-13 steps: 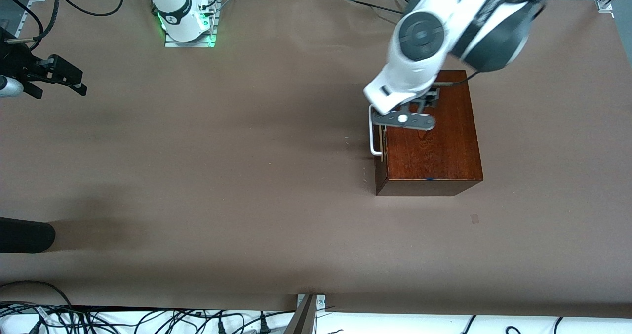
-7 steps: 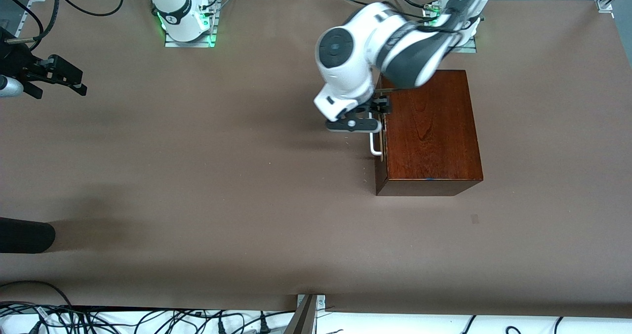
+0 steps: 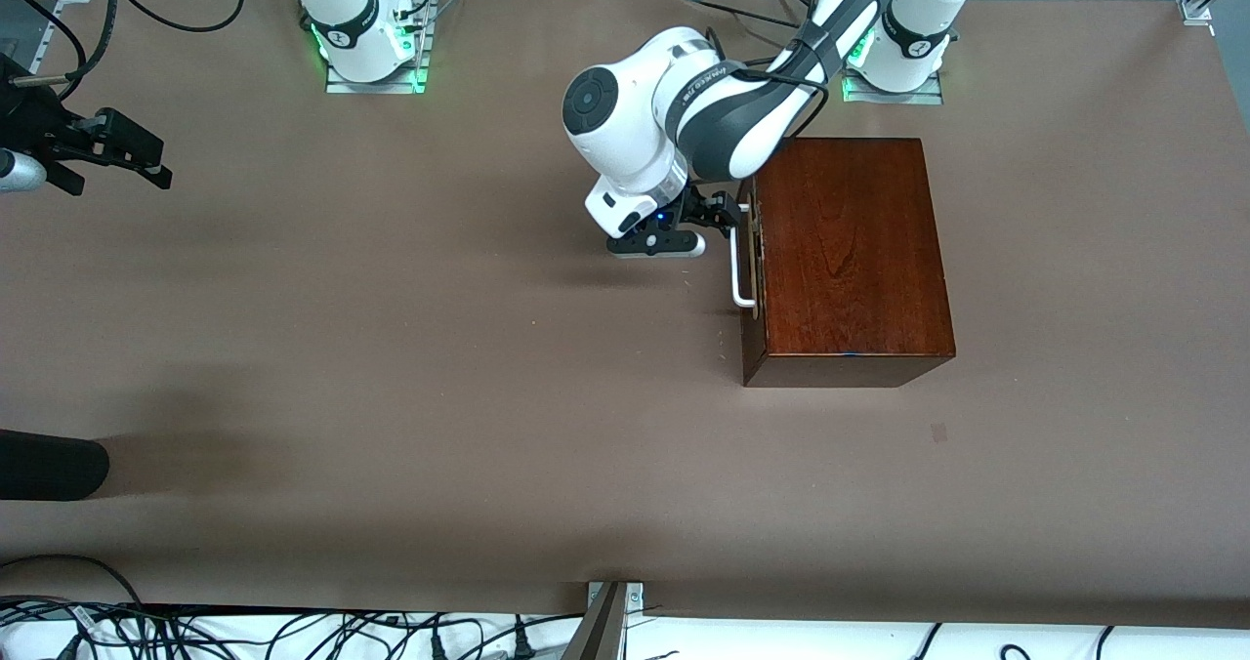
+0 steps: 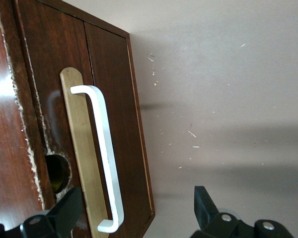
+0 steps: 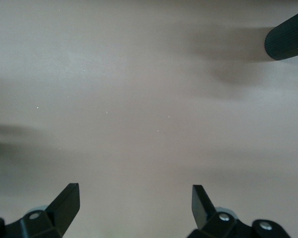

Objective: Open drawer, take yellow block, close drawer

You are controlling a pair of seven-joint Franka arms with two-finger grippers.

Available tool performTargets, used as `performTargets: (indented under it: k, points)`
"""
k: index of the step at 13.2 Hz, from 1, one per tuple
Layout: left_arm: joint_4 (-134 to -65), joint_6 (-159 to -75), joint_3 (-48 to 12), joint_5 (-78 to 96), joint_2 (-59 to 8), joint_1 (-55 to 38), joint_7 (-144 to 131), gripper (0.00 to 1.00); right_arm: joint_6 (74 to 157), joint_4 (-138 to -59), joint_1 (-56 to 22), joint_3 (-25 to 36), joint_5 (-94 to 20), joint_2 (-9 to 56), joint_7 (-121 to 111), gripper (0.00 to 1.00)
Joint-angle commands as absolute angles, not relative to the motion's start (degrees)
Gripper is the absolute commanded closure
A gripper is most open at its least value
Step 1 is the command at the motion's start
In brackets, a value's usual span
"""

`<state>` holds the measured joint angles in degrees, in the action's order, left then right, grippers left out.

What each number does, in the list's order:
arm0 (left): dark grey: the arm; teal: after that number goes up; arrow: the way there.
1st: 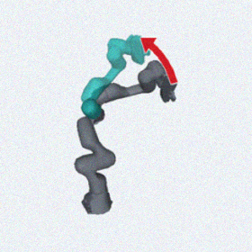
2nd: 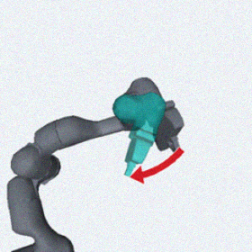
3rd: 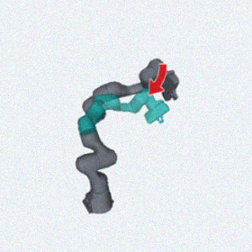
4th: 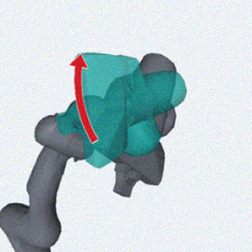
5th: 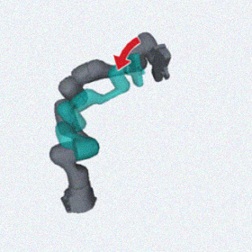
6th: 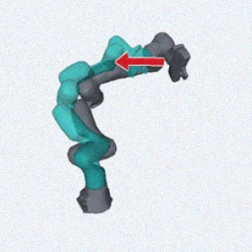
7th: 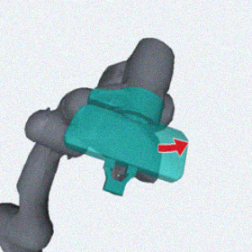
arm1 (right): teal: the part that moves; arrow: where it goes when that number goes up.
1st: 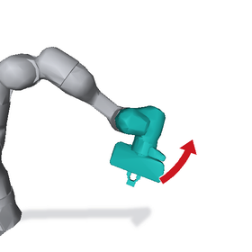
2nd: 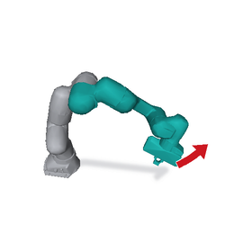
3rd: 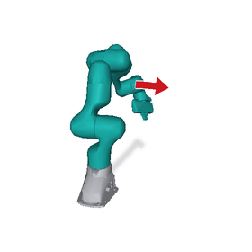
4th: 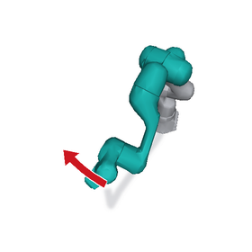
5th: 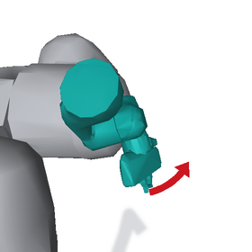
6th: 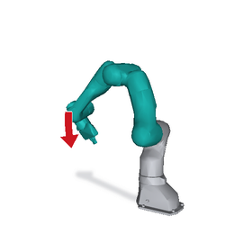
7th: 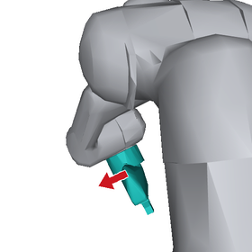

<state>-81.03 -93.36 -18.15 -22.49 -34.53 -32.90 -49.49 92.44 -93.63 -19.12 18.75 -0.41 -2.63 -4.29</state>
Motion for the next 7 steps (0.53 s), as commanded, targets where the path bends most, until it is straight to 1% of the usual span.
performTargets:
  k: [1, 7]
  points:
    - [-81.65, -92.81, -18.11, -23.91, -34.63, -32.78, -49.92, 0.0, 91.41, -92.46, -18.9, 18.54, -0.26, -2.29, -4.48, 0.0]
    - [-85.51, -92.9, -17.93, -23.91, -34.72, -32.52, -51.5, 0.0, 91.41, -92.46, -18.9, 18.54, -0.26, -2.29, -4.48, 0.0]
